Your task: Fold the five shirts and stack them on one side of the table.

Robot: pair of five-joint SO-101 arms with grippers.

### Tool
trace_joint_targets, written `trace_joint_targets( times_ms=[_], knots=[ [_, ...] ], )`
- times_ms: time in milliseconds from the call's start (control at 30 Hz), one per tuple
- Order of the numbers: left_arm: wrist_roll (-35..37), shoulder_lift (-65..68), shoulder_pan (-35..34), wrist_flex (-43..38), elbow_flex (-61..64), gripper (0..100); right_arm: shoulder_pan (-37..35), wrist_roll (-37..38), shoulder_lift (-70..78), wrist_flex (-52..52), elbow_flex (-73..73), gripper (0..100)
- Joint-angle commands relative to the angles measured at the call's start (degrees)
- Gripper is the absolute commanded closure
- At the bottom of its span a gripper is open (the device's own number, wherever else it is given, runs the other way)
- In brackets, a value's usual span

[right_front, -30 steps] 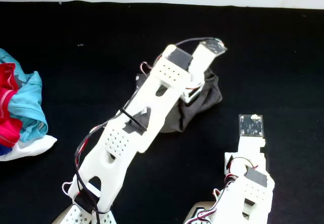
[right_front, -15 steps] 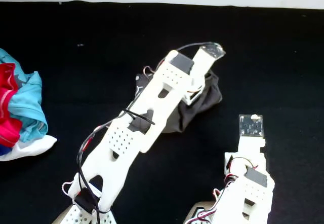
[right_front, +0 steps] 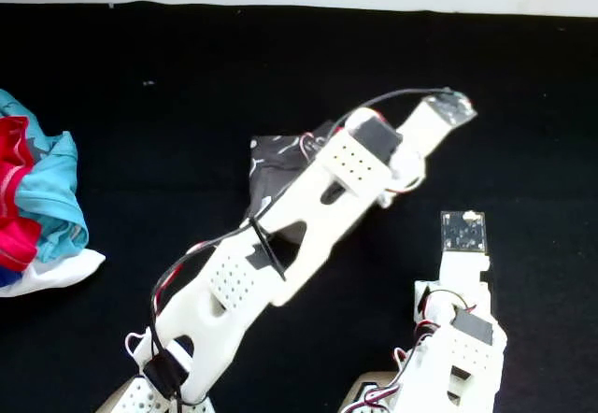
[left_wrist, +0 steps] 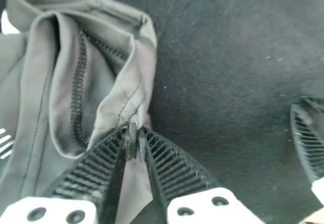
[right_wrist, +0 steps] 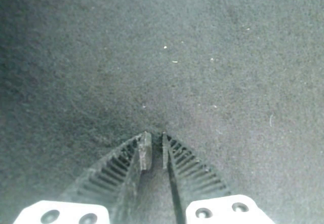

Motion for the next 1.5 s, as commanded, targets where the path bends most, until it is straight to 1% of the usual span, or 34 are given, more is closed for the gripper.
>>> trace_joint_targets(
  times_ms=[0,167,367,433,600,800,1033,1200,1367,1467],
  knots=[
    [0.3,-5.6,0.5,0.0,-0.6,99,0.5,0.4,0.0,-0.9,1.3,94.3],
    [0.3,-6.5,1.4,2.7,-0.6,98,0.5,0.4,0.0,-0.9,1.3,94.3],
    [0.3,-7.0,0.9,3.6,-0.6,80,0.5,0.4,0.0,-0.9,1.3,94.3],
    [0.3,-7.8,0.5,3.6,-1.5,80,0.5,0.4,0.0,-0.9,1.3,94.3],
    [0.2,-8.6,-3.0,3.1,-2.9,83,0.5,0.4,0.0,-0.9,1.3,94.3],
    [0.1,-2.3,-8.7,2.6,-2.4,84,0.5,0.4,0.0,-0.9,1.3,94.3],
    [0.0,1.1,-11.4,2.6,-2.4,84,0.5,0.4,0.0,-0.9,1.3,94.3],
    [0.2,1.1,-8.5,0.7,-2.1,84,0.5,0.4,0.0,-0.9,1.3,94.3],
    [0.2,1.7,-1.6,-2.0,-2.0,84,0.5,0.4,0.0,-0.9,1.3,94.3],
    [0.2,5.2,1.2,-4.1,-2.4,84,0.5,0.4,0.0,-0.9,1.3,94.3]
  ],
)
